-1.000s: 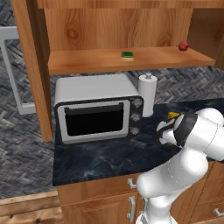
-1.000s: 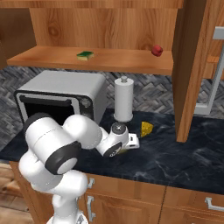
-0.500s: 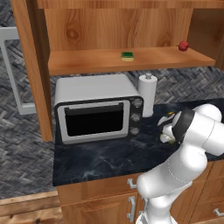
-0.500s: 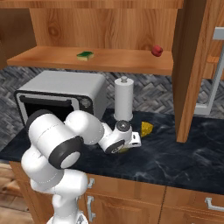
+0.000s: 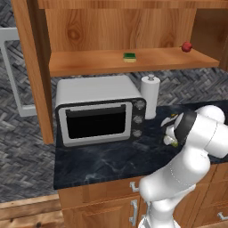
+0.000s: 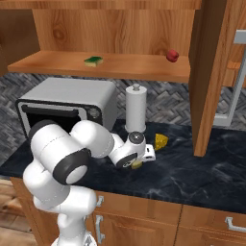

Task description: Pick the sponge and sponge from the cabinet and place them on the counter.

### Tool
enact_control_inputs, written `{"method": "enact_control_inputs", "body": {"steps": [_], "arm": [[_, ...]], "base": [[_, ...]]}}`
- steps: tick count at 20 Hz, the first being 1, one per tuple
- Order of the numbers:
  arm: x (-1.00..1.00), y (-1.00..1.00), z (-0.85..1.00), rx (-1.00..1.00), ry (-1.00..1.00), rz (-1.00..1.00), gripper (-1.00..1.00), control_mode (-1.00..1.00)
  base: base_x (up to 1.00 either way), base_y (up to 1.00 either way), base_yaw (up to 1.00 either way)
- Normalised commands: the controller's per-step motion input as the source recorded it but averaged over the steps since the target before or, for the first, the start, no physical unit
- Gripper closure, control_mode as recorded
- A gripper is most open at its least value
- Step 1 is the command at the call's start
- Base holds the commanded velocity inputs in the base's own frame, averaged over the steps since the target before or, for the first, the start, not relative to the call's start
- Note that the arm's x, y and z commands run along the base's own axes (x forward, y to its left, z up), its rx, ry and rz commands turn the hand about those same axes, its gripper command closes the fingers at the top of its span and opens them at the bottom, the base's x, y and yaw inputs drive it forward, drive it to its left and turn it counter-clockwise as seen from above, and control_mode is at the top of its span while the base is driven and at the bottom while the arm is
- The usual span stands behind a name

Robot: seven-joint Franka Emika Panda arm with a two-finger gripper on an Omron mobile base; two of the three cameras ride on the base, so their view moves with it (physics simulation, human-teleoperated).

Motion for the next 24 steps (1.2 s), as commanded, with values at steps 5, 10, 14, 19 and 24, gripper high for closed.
{"method": "enact_control_inputs", "body": {"steps": [5, 10, 14, 19, 24], "arm": [[-0.01, 0.0, 0.13, 0.02, -0.01, 0.0, -1.0, -1.0], [-0.09, 0.0, 0.46, 0.04, -0.05, 0.0, -1.0, -1.0], [-0.07, 0.0, 0.53, 0.03, -0.02, 0.0, -1.0, -1.0], [-0.06, 0.0, 0.64, 0.01, 0.04, 0.0, -1.0, -1.0], [-0.2, 0.0, 0.56, 0.01, 0.01, 0.0, -1.0, -1.0]], "base": [[0.0, 0.0, 0.0], [0.0, 0.0, 0.0], [0.0, 0.0, 0.0], [0.0, 0.0, 0.0], [0.0, 0.0, 0.0]]}}
